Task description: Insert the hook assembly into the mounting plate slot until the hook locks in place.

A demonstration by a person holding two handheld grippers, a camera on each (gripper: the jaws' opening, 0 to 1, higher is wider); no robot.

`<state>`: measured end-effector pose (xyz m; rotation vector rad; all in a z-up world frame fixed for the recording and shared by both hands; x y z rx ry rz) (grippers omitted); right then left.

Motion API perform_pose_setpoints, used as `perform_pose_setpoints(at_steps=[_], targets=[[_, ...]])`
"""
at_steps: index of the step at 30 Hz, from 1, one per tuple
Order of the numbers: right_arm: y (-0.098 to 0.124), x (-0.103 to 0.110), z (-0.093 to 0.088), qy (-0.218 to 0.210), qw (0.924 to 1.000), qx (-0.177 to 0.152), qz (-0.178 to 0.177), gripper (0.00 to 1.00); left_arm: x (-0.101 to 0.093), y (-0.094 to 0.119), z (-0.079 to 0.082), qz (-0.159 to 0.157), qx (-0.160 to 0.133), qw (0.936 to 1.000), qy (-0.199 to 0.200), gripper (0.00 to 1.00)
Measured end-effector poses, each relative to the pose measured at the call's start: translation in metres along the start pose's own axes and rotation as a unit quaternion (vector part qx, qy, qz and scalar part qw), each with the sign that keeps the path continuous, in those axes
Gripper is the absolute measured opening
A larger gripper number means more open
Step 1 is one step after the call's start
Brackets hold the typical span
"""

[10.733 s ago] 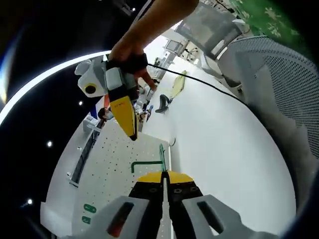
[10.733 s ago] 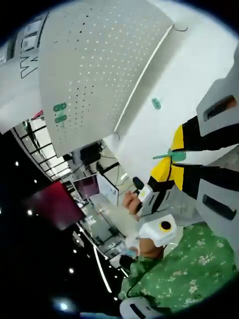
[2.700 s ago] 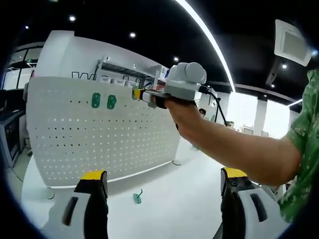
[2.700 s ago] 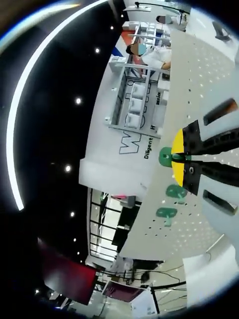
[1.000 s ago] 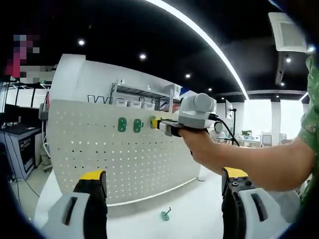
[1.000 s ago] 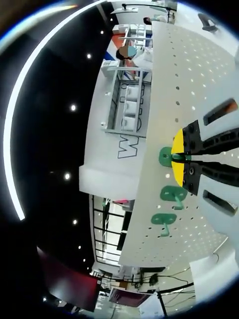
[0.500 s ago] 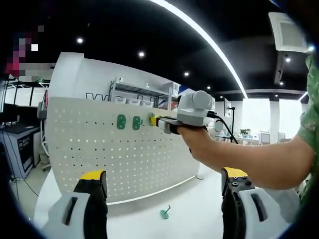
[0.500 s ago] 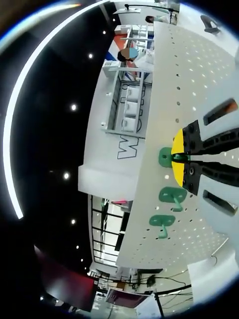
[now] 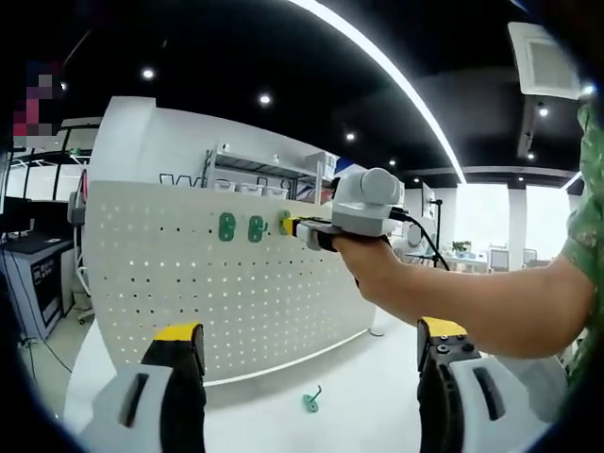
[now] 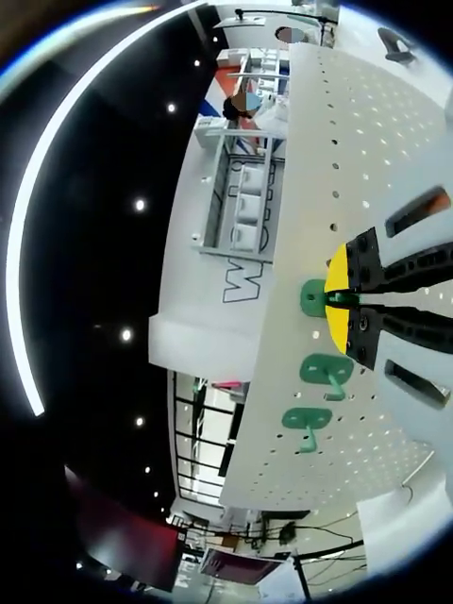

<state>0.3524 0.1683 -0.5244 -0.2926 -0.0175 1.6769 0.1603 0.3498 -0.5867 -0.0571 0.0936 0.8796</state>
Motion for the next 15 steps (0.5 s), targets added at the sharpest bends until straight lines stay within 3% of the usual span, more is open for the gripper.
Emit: perform_pose_setpoints(at_steps=[15], targets=[[-0.0009, 0.0019, -0.0023, -0.009, 0.9999, 0.004, -0.004, 0.01, 0.0011, -0.0014, -0.0022, -0.005, 0.005, 1.0, -0.001, 0.94]])
Point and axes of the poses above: the point that each gripper's makers call its tool centre point, and the gripper's own axes: y roughly backward along the fingers, x roughly to its left, z roughly out of its top, the point moved 7 cm from there along y, roughly backward along the fingers, and after that the axes turned 2 degrees about -x, right-handed, at the moved point
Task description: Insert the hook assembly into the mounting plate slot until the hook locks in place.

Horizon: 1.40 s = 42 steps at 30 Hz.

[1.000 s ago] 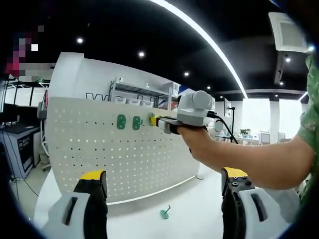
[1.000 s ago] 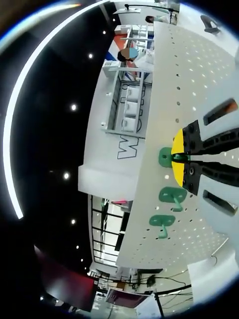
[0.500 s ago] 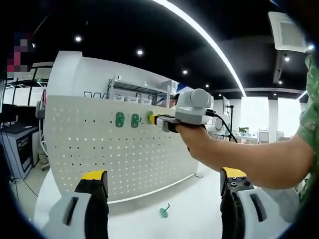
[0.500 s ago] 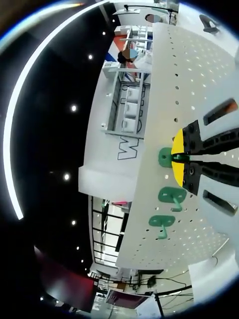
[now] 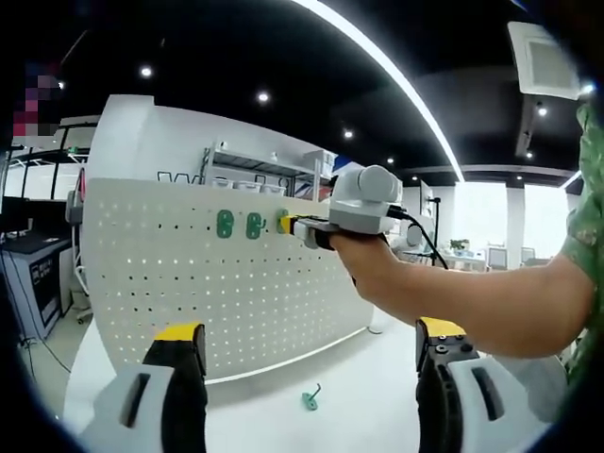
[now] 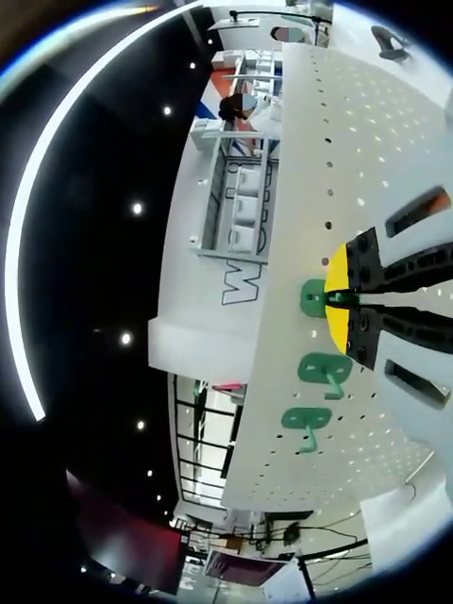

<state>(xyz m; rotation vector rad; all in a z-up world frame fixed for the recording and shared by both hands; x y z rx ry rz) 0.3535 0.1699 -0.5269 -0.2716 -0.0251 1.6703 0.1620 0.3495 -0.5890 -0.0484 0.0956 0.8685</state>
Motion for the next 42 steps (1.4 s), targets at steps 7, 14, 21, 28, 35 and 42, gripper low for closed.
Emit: perform_pose_setpoints(at_steps=[7, 14, 21, 28, 35, 42], targets=[[0.0, 0.0, -0.003, -0.003, 1.0, 0.009, -0.002, 0.01, 0.0, 0.0, -0.001, -0.002, 0.003, 1.0, -0.002, 0.94], [-0.001, 0.001, -0.005, -0.006, 0.9999, 0.01, -0.002, 0.01, 0.002, 0.001, 0.0, -0.001, 0.003, 1.0, -0.002, 0.94], [-0.002, 0.001, -0.006, -0.006, 0.9999, 0.012, 0.0, 0.02, 0.003, 0.001, -0.002, -0.002, 0.006, 1.0, -0.002, 0.93], [0.0, -0.001, -0.01, -0.018, 0.9996, 0.023, 0.006, 0.02, 0.001, 0.0, -0.002, -0.004, 0.005, 1.0, -0.002, 0.93], [0.003, -0.002, -0.012, -0.022, 0.9995, 0.022, 0.003, 0.07, 0.0, 0.001, -0.004, -0.005, 0.008, 1.0, -0.002, 0.93], [0.004, -0.001, -0.009, -0.019, 0.9997, 0.014, 0.006, 0.03, -0.002, 0.001, -0.006, -0.009, 0.017, 0.9998, -0.006, 0.92]])
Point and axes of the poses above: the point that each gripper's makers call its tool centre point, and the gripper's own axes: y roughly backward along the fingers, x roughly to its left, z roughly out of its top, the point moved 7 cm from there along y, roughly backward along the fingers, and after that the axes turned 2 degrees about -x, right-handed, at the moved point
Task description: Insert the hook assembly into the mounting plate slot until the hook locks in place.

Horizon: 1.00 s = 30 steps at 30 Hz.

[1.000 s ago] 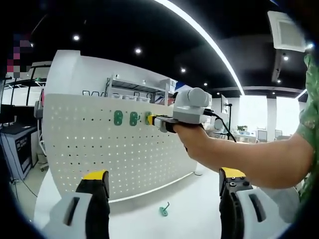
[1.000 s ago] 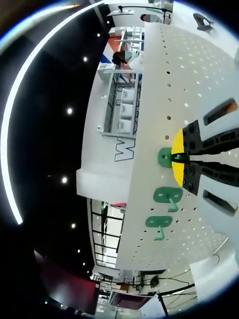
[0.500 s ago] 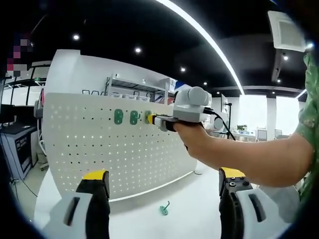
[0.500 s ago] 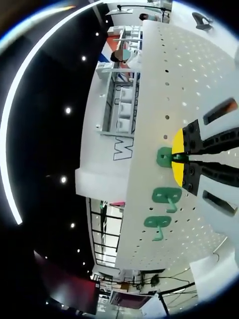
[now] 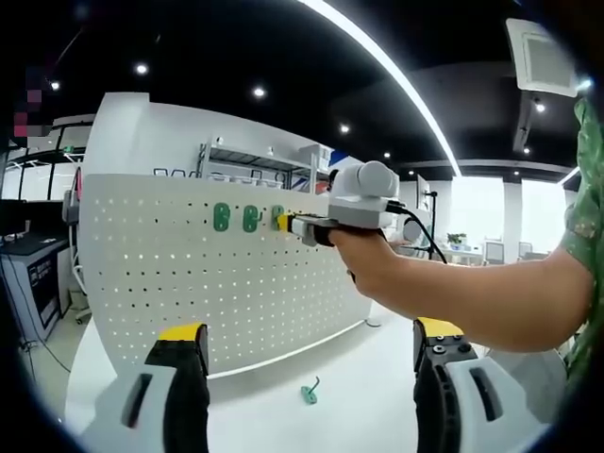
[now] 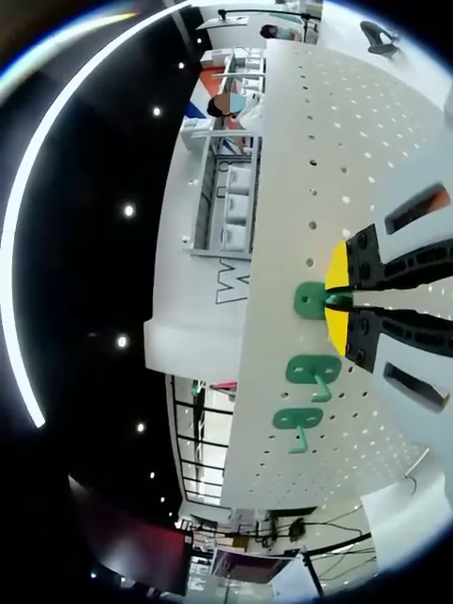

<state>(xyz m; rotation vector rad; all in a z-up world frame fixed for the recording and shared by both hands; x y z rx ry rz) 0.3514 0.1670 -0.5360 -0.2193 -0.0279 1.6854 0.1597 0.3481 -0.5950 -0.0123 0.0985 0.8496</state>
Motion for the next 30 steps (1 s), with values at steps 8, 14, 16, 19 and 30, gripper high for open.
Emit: perform_pose_setpoints(at_steps=[8, 14, 16, 19, 30], targets=[[-0.0015, 0.0006, -0.002, -0.019, 0.9998, 0.012, -0.002, 0.01, 0.0008, 0.001, -0.0006, 0.0, 0.0, 1.0, 0.002, 0.92], [-0.0018, -0.0004, -0.0036, -0.055, 0.9985, 0.008, -0.004, 0.01, 0.0018, 0.0019, -0.001, 0.001, 0.0, 1.0, 0.001, 0.91], [-0.0023, -0.0007, -0.0043, -0.078, 0.9969, 0.006, -0.002, 0.01, 0.0022, 0.0023, -0.0013, 0.001, 0.001, 1.0, 0.002, 0.91], [-0.0009, -0.0004, -0.0038, -0.097, 0.9952, 0.006, -0.002, 0.01, 0.002, 0.0026, -0.0016, 0.002, 0.001, 1.0, 0.002, 0.91], [0.0015, 0.0066, 0.0013, 0.007, 0.9999, 0.009, -0.012, 0.02, 0.0019, 0.0038, -0.0018, 0.002, 0.002, 1.0, 0.005, 0.9]])
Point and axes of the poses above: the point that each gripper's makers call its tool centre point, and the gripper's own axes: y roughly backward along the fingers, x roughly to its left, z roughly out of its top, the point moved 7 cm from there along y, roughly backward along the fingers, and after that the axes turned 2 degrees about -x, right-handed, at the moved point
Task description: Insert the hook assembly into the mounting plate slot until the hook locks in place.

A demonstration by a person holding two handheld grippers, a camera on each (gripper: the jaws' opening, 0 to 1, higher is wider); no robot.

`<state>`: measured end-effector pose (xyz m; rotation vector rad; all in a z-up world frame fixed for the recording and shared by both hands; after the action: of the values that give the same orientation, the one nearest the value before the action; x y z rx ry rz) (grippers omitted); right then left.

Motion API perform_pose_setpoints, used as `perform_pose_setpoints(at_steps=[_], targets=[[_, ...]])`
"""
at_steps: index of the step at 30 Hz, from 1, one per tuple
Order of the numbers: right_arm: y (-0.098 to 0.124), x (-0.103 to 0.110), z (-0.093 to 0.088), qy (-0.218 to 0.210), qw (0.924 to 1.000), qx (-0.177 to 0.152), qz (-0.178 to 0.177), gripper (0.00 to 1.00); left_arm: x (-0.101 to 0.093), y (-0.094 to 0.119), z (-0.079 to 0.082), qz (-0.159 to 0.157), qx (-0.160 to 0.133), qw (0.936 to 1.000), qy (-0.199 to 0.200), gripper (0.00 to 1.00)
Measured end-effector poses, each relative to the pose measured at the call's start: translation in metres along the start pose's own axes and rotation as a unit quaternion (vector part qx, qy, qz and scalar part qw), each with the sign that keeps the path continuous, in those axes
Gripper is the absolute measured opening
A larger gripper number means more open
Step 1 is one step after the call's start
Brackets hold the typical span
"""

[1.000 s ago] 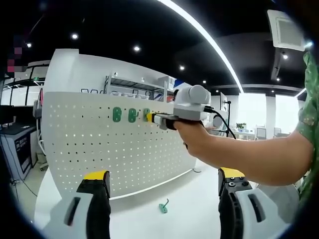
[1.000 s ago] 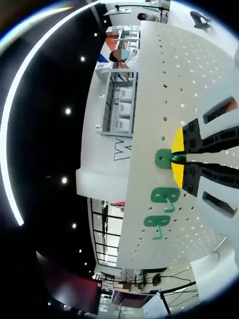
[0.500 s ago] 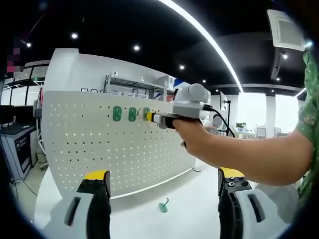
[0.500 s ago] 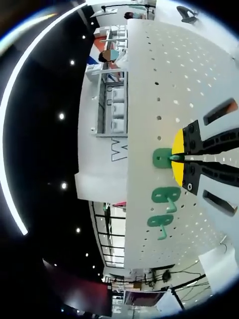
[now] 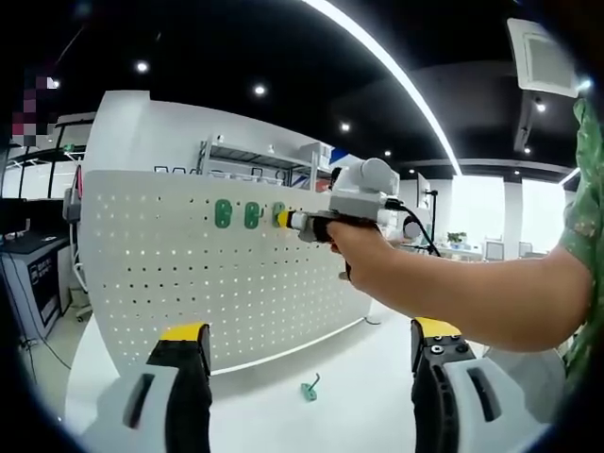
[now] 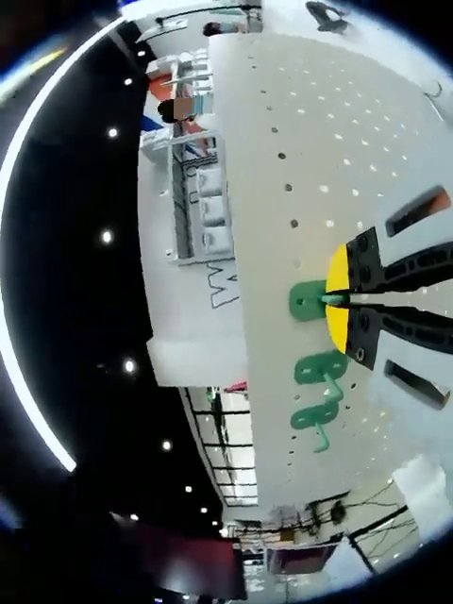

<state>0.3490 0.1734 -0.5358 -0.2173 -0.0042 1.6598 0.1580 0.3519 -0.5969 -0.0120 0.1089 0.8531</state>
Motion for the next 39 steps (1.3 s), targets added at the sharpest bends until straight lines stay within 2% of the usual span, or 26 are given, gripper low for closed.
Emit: perform_pose_setpoints(at_steps=[5, 23, 32, 39], targets=[[-0.006, 0.001, 0.0, 0.014, 0.9999, -0.004, 0.003, 0.05, -0.002, -0.002, 0.0, -0.004, 0.002, 1.0, -0.001, 0.89], [-0.006, -0.005, -0.004, 0.013, 0.9999, 0.001, 0.002, 0.08, -0.002, 0.0, 0.002, -0.002, -0.001, 1.0, -0.004, 0.89], [-0.002, -0.006, -0.004, 0.001, 1.0, 0.0, 0.006, 0.16, -0.004, 0.001, 0.004, -0.003, -0.001, 1.0, -0.006, 0.89], [0.002, -0.009, -0.007, -0.01, 0.9999, 0.003, 0.011, 0.32, -0.006, 0.001, 0.005, -0.004, -0.001, 1.0, -0.007, 0.9]])
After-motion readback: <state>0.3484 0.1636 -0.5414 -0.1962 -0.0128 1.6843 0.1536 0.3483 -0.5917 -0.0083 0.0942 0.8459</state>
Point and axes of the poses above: the point that each gripper's makers call its tool centre point, and the gripper's own axes: y roughly backward along the fingers, x roughly to its left, z roughly out of its top, the point moved 7 cm from there along y, roughly backward along the fingers, and after that the axes turned 2 degrees about -x, right-handed, at the moved point
